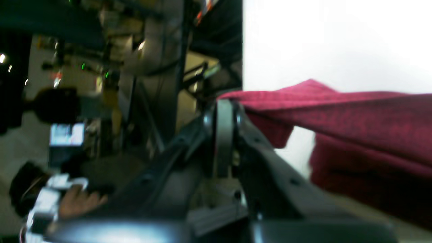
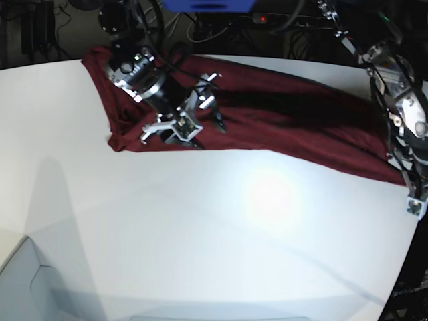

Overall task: Layout the t-shirt on the table in an organized manner, then fold the t-shirt properly
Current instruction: 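Stretch the shirt lengthwise between both grippers into a long strip, then hold both strip ends and straighten the shirt strip flat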

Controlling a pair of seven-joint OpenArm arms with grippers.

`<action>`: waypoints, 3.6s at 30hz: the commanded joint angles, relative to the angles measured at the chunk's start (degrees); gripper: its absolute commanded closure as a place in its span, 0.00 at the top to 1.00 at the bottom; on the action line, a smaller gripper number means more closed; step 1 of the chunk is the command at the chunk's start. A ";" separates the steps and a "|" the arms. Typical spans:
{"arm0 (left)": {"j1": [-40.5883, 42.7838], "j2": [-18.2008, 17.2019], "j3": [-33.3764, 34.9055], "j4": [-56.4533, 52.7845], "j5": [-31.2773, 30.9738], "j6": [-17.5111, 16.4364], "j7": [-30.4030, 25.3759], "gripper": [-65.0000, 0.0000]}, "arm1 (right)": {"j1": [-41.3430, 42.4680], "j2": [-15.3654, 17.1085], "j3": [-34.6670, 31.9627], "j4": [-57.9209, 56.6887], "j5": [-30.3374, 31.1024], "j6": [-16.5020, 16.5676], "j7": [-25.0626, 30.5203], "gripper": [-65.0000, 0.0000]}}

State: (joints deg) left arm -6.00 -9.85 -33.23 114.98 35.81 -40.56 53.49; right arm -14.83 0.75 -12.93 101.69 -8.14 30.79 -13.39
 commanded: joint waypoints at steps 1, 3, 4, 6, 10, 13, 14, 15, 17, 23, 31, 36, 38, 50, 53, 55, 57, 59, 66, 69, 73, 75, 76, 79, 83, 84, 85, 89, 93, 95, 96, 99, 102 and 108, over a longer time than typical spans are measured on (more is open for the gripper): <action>0.86 -0.92 -0.39 0.67 0.10 0.56 -0.53 0.01 | 0.37 -0.27 0.05 1.21 0.89 0.03 1.65 0.52; 3.85 -1.63 -0.04 0.49 0.01 0.56 -0.53 0.01 | 0.28 -0.36 0.05 1.21 0.98 0.03 1.65 0.52; 5.08 -1.54 0.22 0.32 -0.08 0.56 -0.62 0.01 | 0.28 -0.36 0.05 1.21 1.42 0.03 1.65 0.52; 7.36 -1.36 1.63 -0.56 -0.08 0.56 -0.62 0.01 | 0.28 -0.27 -0.04 1.04 3.97 0.03 1.65 0.52; 10.26 -1.19 4.09 -2.14 -0.08 0.56 -0.88 0.01 | 0.19 -0.01 0.31 1.04 6.87 0.03 1.56 0.52; 10.35 -0.40 3.83 -2.23 -0.08 0.56 -1.14 0.01 | -0.51 0.17 0.31 0.95 6.69 0.03 1.56 0.52; 10.26 -0.40 3.74 -2.23 -0.08 0.56 -1.14 0.01 | -0.69 0.61 0.31 0.95 6.69 0.03 1.56 0.52; 10.18 -0.57 3.74 -2.23 -0.08 0.56 -1.14 0.01 | -0.77 1.05 0.31 0.95 6.69 0.03 1.48 0.52; 10.09 -0.66 3.74 -2.23 -0.08 0.56 -1.23 0.01 | -0.86 1.40 0.40 0.33 6.69 -0.15 1.21 0.52; 9.30 -0.66 4.00 -2.41 -0.08 0.56 -1.32 0.01 | -0.86 0.61 5.76 -4.94 6.69 -0.24 1.56 0.54; 8.33 -0.04 4.09 -9.53 -0.25 0.56 -1.67 0.01 | -0.42 0.43 14.73 -9.60 6.78 -0.06 1.65 0.58; 7.80 -0.04 3.74 -14.80 -0.25 0.56 -5.54 0.01 | -0.69 0.52 17.28 -9.69 6.78 0.03 1.65 0.58; 7.80 -0.04 3.65 -16.82 -0.25 0.56 -6.42 0.00 | -0.77 0.52 17.54 -9.69 6.78 0.03 1.65 0.58; 7.36 -1.80 3.56 -20.52 -0.16 0.56 -8.70 0.01 | -0.86 2.54 17.54 -9.78 6.69 0.03 1.65 0.58; 6.04 -1.98 3.56 -20.69 -0.16 0.56 -8.70 0.01 | -0.60 2.63 17.63 -11.18 6.69 0.03 1.65 0.58; 5.96 -2.86 3.48 -20.78 -0.16 0.56 -8.70 0.01 | -0.60 3.33 18.25 -12.06 6.87 -0.15 1.65 0.58; 5.52 -2.86 3.48 -21.75 -0.16 0.56 -8.62 0.01 | -0.51 3.33 19.21 -12.50 6.87 -0.15 1.65 0.58; 4.90 -3.03 3.48 -23.59 -0.16 0.56 -8.62 0.01 | -0.42 3.33 20.27 -13.12 6.87 -0.15 1.65 0.58; 4.37 -3.12 3.56 -29.31 -0.08 0.56 -8.70 0.01 | -0.33 3.33 22.91 -12.94 6.95 0.03 1.74 0.58; 4.02 -3.12 3.56 -29.31 -0.08 0.56 -8.70 0.04 | -0.33 3.51 22.91 -12.94 6.95 0.03 1.74 0.58; 3.05 -3.91 3.56 -28.87 -0.08 0.56 -8.70 0.19 | -0.33 3.42 22.91 -12.94 6.95 0.03 1.74 0.58; 2.79 -4.35 3.56 -28.87 -0.08 0.56 -8.70 0.29 | -0.33 3.42 22.82 -12.94 6.95 0.03 1.74 0.58; 2.70 -4.44 3.56 -28.87 -0.08 0.56 -8.62 0.35 | -0.33 3.42 22.82 -12.94 6.95 0.03 1.74 0.58; 2.70 -4.44 3.48 -28.17 -0.16 0.56 -8.62 0.49 | -0.42 3.42 22.64 -13.03 6.95 0.03 1.74 0.58; 2.62 -4.00 -0.04 -25.00 -0.43 0.56 -8.62 0.58 | -0.42 3.33 22.55 -12.94 6.95 0.03 1.74 0.57; 2.09 -4.00 -0.74 -24.56 -1.31 0.56 -8.62 0.59 | -0.51 3.33 22.55 -12.85 6.95 0.03 1.74 0.57; 1.56 -3.82 -1.36 -24.47 -2.63 0.56 -8.18 0.59 | -0.51 3.33 22.55 -12.85 6.95 0.03 1.74 0.57; 1.21 -3.74 -7.60 -24.30 -10.19 0.56 -7.82 0.59 | -0.42 2.45 22.47 -12.68 6.95 0.03 1.74 0.57; 1.47 -3.65 -14.02 -25.00 -19.07 0.56 -7.65 0.59 | -0.42 2.37 22.47 -12.85 6.95 0.03 1.74 0.57; 2.00 -3.65 -16.39 -25.09 -24.25 0.56 -4.66 0.59 | -0.42 2.10 22.47 -12.85 6.95 0.03 1.74 0.57; 2.44 -3.91 -17.27 -25.09 -26.63 0.56 -3.08 0.59 | -0.33 2.10 22.47 -12.94 6.95 0.03 1.74 0.57; 3.32 -4.00 -19.12 -25.09 -34.27 0.56 -0.62 0.59 | -0.33 2.10 22.38 -12.94 6.95 0.03 1.74 0.57; 4.55 -3.82 -19.12 -25.09 -38.05 0.56 -0.62 0.59 | -0.33 2.10 22.38 -12.94 6.95 0.03 1.74 0.57; 4.02 -3.91 -19.47 -30.54 -39.11 0.56 -0.88 0.62 | -0.33 2.10 20.71 -12.85 6.95 0.03 1.74 0.57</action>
State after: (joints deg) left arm -1.34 -12.51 -52.38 83.42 -2.87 -40.14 53.45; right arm -15.44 2.68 7.64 87.83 -1.67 30.76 -12.80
